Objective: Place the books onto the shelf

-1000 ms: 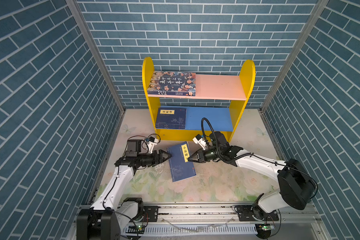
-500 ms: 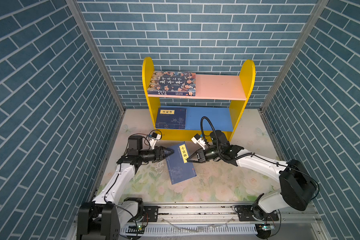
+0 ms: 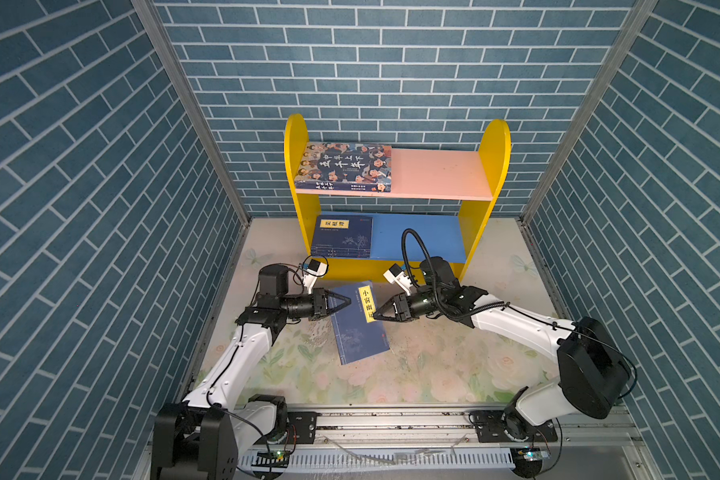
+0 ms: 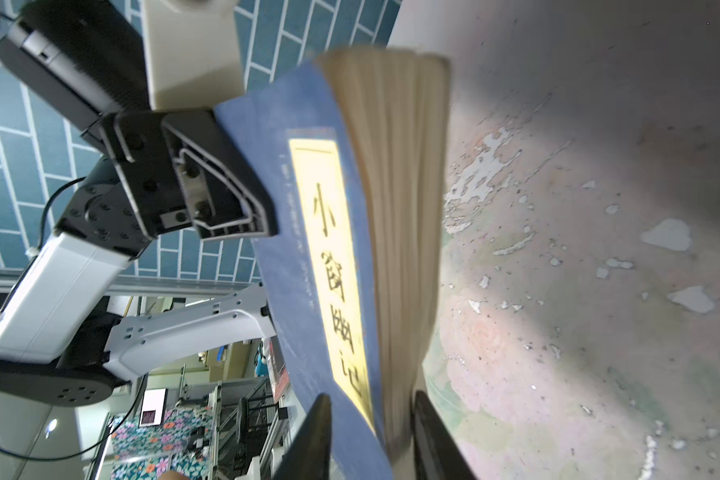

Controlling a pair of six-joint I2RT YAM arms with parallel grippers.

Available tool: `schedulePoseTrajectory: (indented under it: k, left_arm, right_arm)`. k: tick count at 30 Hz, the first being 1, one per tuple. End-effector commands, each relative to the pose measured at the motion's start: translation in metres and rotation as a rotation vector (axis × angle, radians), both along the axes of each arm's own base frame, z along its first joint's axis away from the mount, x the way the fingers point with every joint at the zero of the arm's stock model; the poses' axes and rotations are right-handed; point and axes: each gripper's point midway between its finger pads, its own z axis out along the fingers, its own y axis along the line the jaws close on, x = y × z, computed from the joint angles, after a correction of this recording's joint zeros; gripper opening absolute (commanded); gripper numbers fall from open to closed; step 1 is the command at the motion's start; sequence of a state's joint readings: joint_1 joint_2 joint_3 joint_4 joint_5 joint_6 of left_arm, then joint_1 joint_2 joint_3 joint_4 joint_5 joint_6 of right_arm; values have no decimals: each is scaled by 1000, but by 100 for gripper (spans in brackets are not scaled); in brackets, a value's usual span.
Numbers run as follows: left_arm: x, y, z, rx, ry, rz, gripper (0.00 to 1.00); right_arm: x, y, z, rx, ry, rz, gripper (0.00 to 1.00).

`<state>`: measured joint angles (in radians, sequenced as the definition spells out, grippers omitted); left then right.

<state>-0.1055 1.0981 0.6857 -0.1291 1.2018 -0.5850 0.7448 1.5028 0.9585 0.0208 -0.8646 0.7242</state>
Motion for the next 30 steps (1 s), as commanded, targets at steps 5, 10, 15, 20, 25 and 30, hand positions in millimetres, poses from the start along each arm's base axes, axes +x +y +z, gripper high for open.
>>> schedulePoseTrajectory:
  k: [5,10,15,20,25,30]
  left_arm:
    - [17,1,40,27,-157,34,0]
    - [44,12,58,68,-188,172,0]
    - [67,27,74,7,-145,315,0]
    - [81,36,92,-75,-141,388,0]
    - [92,44,101,-169,-122,448,0]
    - [93,50,103,-201,-127,489,0]
  right_arm:
    - [43,-46,31,32,-131,-260,57]
    - [42,-66,53,53,-179,-328,66]
    - [38,-68,68,156,-156,-366,73]
    - [34,-60,76,316,-93,-370,73]
    - [22,-43,79,398,-48,-341,77]
    - [10,-19,80,409,-38,-286,79]
